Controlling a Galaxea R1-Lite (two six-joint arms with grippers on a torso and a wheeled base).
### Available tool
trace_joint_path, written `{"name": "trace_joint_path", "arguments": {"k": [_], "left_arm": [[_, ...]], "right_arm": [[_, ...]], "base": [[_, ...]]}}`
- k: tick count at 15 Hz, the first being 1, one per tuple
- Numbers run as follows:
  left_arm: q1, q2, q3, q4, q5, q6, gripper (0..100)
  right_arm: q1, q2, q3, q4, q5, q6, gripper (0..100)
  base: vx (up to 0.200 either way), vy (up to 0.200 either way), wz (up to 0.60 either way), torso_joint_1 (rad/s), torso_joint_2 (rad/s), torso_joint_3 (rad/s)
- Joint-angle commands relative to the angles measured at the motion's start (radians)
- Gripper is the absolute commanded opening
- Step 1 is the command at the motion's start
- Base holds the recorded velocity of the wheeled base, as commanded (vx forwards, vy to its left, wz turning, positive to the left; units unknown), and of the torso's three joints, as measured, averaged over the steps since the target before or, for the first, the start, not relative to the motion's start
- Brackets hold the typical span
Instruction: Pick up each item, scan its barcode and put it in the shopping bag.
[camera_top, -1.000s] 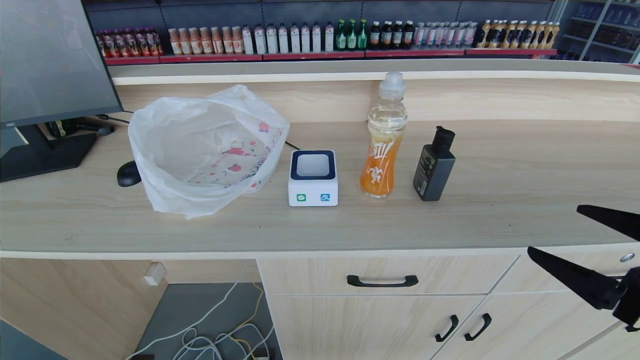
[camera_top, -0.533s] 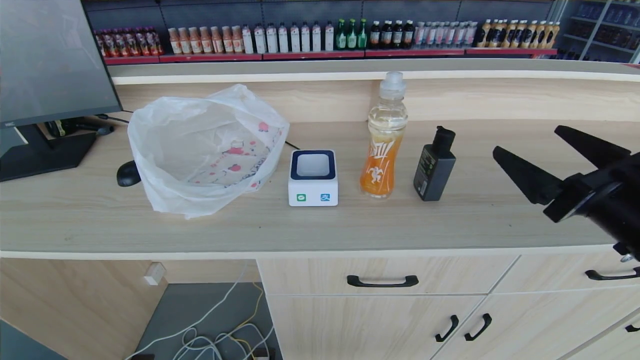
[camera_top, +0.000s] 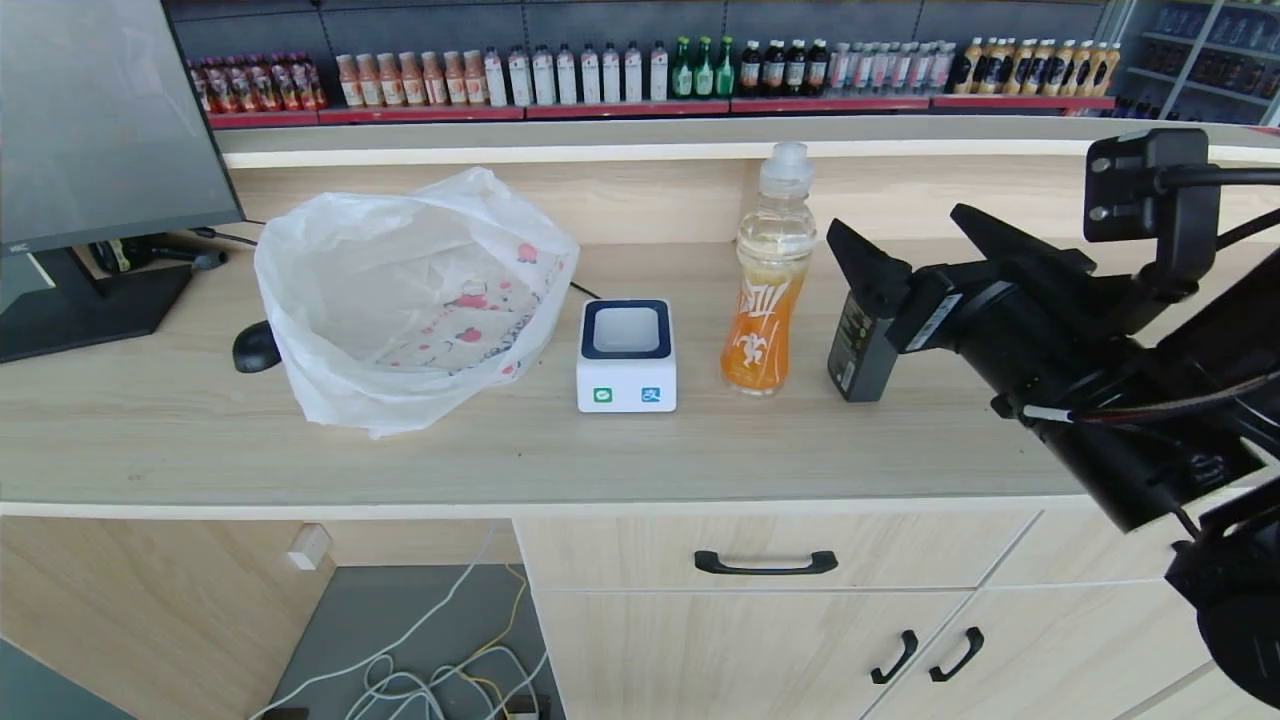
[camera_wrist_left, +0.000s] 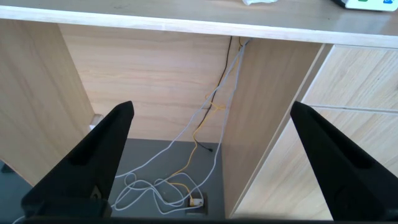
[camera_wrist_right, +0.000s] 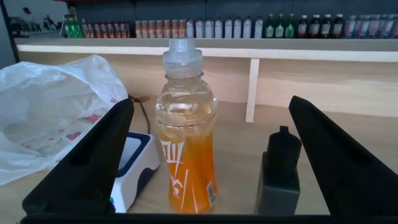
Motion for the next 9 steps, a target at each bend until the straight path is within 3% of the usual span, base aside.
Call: {"name": "trace_joint_path", "arguments": {"k": [1, 9], "left_arm": [[0.0, 0.0, 0.0, 0.0, 0.0, 0.0, 100], [0.0, 0.0, 0.0, 0.0, 0.0, 0.0, 100]], "right_arm": [[0.003, 0.06, -0.045, 0.0, -0.001, 0.004, 100], [0.007, 0.184, -0.157, 0.009, 0.001, 0.025, 100]], "base": [[0.0, 0.0, 0.0, 0.0, 0.0, 0.0], [0.0, 0.0, 0.0, 0.0, 0.0, 0.0]]}}
